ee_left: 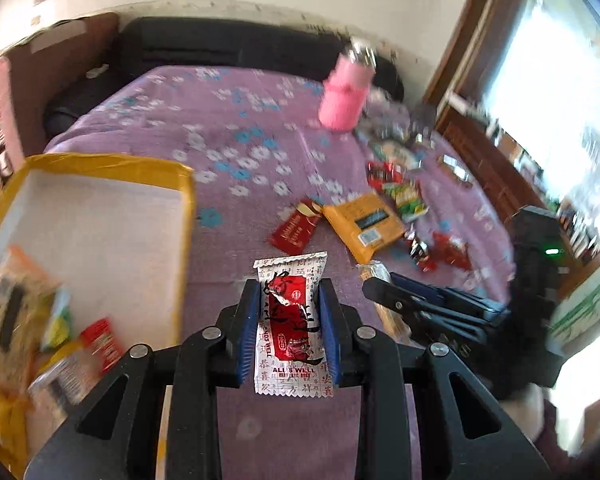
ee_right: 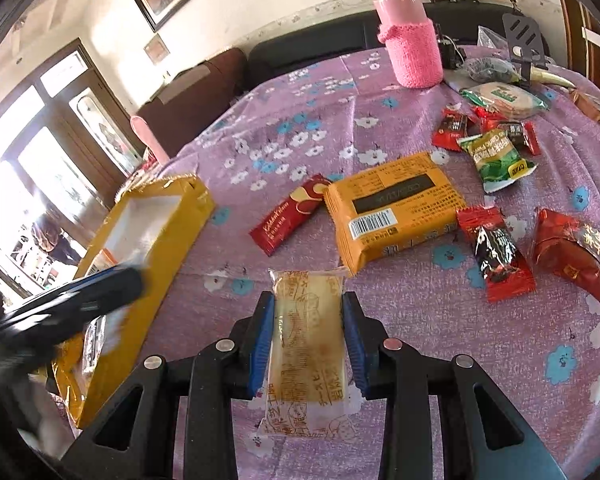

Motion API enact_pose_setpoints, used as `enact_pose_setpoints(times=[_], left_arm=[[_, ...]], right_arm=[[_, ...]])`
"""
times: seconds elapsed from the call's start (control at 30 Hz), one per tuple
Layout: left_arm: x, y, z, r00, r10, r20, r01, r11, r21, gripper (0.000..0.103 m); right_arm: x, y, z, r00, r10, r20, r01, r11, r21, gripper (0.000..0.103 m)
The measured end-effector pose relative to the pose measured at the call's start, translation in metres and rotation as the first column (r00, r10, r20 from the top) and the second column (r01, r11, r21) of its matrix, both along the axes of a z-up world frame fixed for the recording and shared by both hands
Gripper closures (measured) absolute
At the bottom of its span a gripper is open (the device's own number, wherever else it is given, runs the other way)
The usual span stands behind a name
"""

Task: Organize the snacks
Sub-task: 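Move both packs over the yellow tray and release them from both tools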

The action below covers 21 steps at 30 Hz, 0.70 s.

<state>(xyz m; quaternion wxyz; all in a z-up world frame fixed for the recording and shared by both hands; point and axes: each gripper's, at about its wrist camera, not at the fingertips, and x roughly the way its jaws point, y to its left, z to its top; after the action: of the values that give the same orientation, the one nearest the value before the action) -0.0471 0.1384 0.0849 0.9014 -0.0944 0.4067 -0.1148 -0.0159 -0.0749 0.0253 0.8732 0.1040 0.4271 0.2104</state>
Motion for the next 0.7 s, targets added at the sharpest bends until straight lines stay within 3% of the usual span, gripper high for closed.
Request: enact_pose_setpoints(times=[0.27,0.43,0.6,0.7], left_arm=[[-0.057,0.081,0.008,0.976,0.206,0.065,-0.205,0.978,-0.032,0.077],[-0.069,0.121,-0.001,0.959,0.28,0.047,-0.278,0.96,-0.039,0.077],[-0.069,0.137,-0.012,0.943,0.33,0.037,-0.33,0.944,0.012,0.076],[-0.068,0.146,-0.023,0.941,0.338,0.01,-0.338,0.941,0.002,0.076]], right_arm=[[-0.011,0.014,0.006,0.998,0.024,0.06,-0.025,1.0,0.005,0.069],[-0.024,0.039,0.027,0.994,0.058,0.097,-0.057,0.998,-0.013,0.069],[-0.034,0.098,0.049,0.982,0.173,0.078,-0.174,0.985,-0.001,0.069],[-0.035,0.141,0.054,0.968,0.245,0.058,-0.244,0.969,-0.021,0.069]])
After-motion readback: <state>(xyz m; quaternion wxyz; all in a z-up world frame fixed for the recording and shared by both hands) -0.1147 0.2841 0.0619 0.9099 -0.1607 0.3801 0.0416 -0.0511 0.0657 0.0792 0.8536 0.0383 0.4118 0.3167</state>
